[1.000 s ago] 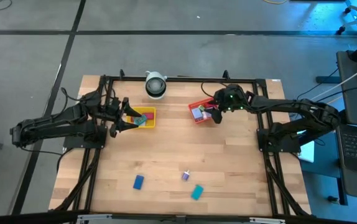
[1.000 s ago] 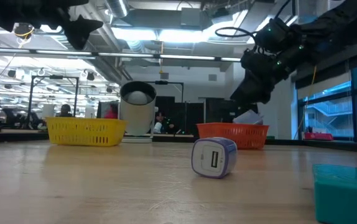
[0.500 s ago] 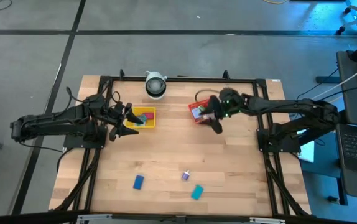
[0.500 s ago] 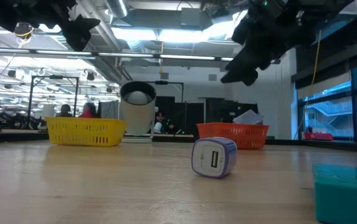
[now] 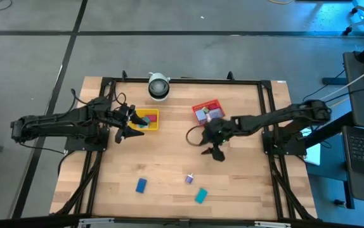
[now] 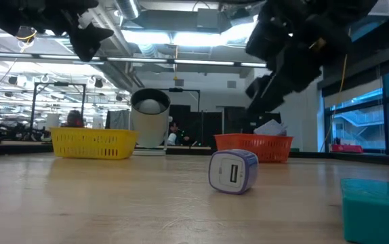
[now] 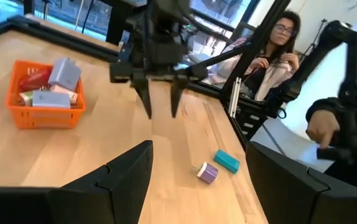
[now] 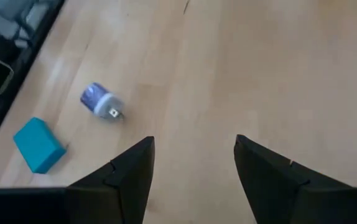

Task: Pick & Place Office items
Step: Put the purple charger adapter into the orange bin

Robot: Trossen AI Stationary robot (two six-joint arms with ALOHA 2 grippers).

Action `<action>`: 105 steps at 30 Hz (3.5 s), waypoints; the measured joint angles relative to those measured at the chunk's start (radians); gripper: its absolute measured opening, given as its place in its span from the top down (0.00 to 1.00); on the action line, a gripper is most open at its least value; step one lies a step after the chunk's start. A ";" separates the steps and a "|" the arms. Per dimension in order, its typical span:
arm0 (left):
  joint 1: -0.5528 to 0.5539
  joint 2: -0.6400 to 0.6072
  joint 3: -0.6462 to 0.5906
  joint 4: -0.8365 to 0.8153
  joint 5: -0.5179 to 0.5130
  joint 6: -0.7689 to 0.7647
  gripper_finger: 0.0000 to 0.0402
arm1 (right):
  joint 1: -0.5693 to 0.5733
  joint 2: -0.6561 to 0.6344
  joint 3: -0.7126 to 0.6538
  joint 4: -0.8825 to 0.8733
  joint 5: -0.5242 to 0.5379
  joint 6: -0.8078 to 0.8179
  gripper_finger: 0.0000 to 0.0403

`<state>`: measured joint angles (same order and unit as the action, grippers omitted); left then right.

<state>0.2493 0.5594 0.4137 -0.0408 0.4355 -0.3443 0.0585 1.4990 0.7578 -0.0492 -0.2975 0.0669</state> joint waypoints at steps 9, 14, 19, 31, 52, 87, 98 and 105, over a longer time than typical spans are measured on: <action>0.000 0.054 0.000 -0.005 0.005 -0.008 0.37 | 0.119 0.228 0.230 -0.113 -0.006 -0.094 0.45; 0.000 0.054 0.000 -0.017 0.007 0.008 0.37 | 0.167 0.296 0.290 -0.134 -0.008 -0.137 0.42; 0.000 0.054 0.000 -0.017 0.006 0.025 0.37 | 0.196 0.358 0.318 -0.142 -0.043 -0.182 0.37; 0.000 0.054 0.000 -0.021 0.004 0.018 0.37 | 0.282 0.466 0.426 -0.151 0.036 -0.260 0.35; 0.000 0.070 0.001 -0.038 0.003 0.017 0.37 | 0.311 0.510 0.460 -0.153 0.144 -0.261 0.56; 0.000 -0.103 0.001 0.066 0.110 0.131 0.37 | -0.033 0.204 0.458 -0.322 0.043 -0.265 0.69; 0.000 -0.234 0.001 0.030 0.108 0.132 0.37 | -0.305 -0.147 0.294 -0.374 -0.015 -0.302 0.69; 0.000 -0.233 0.001 0.030 0.046 0.171 0.37 | -0.492 -0.352 -0.022 0.002 -0.198 -0.225 0.69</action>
<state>0.2494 0.3264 0.4145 -0.0108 0.4814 -0.1737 -0.4336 1.1467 0.7353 -0.0473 -0.4951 -0.1579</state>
